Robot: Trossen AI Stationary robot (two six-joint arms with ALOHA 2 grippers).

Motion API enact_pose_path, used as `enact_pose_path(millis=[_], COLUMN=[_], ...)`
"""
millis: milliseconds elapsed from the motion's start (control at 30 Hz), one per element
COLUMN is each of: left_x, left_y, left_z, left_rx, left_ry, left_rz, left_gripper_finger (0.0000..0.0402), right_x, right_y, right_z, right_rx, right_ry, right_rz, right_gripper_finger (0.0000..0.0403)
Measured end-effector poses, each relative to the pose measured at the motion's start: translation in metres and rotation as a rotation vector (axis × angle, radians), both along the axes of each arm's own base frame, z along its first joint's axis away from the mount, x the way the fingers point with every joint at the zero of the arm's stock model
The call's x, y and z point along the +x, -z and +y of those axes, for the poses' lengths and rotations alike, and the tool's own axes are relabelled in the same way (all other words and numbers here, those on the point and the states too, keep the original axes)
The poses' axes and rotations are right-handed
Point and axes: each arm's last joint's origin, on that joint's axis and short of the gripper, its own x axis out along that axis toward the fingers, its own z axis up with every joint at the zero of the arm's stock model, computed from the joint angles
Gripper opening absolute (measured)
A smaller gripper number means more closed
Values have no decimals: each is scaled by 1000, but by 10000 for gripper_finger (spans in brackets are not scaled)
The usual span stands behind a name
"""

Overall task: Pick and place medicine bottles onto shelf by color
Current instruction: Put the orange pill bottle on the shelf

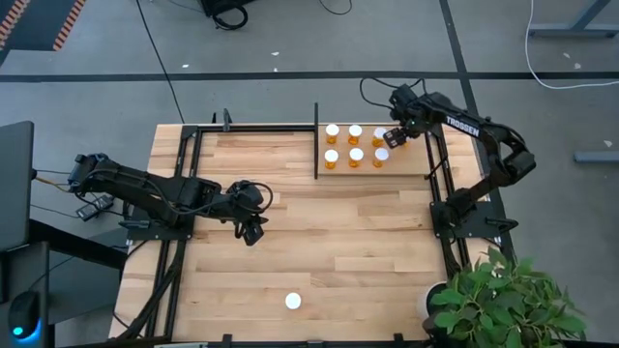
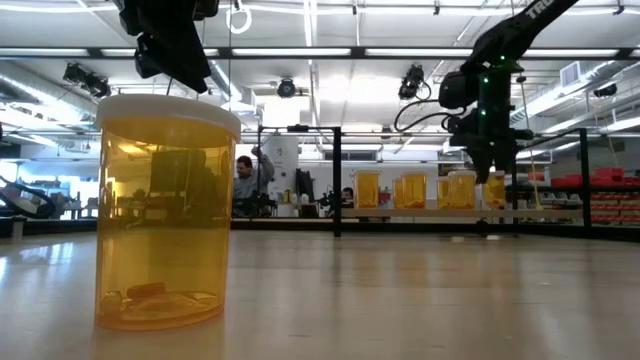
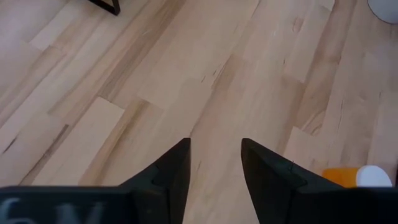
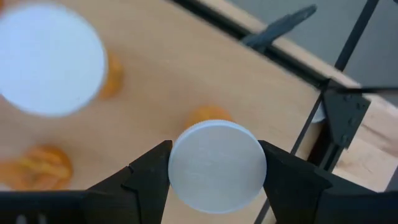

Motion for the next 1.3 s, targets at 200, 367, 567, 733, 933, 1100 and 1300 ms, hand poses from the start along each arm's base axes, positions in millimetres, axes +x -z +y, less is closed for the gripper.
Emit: enact_pose_path(millis=[200, 367, 567, 733, 933, 1100, 1300], left_x=[0, 0, 0, 0, 0, 0, 0], left_y=[0, 0, 0, 0, 0, 0, 0], left_z=[0, 0, 0, 0, 0, 0, 0], left_rx=[-2, -10, -15, -17, -17, -17, -18], left_ry=[-3, -12, -17, -20, -21, -20, -20], left_rz=[0, -2, -4, -4, -4, -4, -4], left_gripper_finger=[153, 147, 151, 152, 147, 153, 155], right_x=[1, 2, 0, -2, -3, -3, -3], right_y=[-4, -4, -4, -3, 2, 2, 2], right_z=[-6, -10, -11, -12, -10, -10, -10], right_rx=[-47, -72, -82, -77, -64, -70, -78], right_ry=[76, 141, 183, 193, 200, 201, 205], right_rz=[-60, -106, -107, -103, -95, -86, -74], right_gripper_finger=[233, 233, 233, 233, 233, 233, 240])
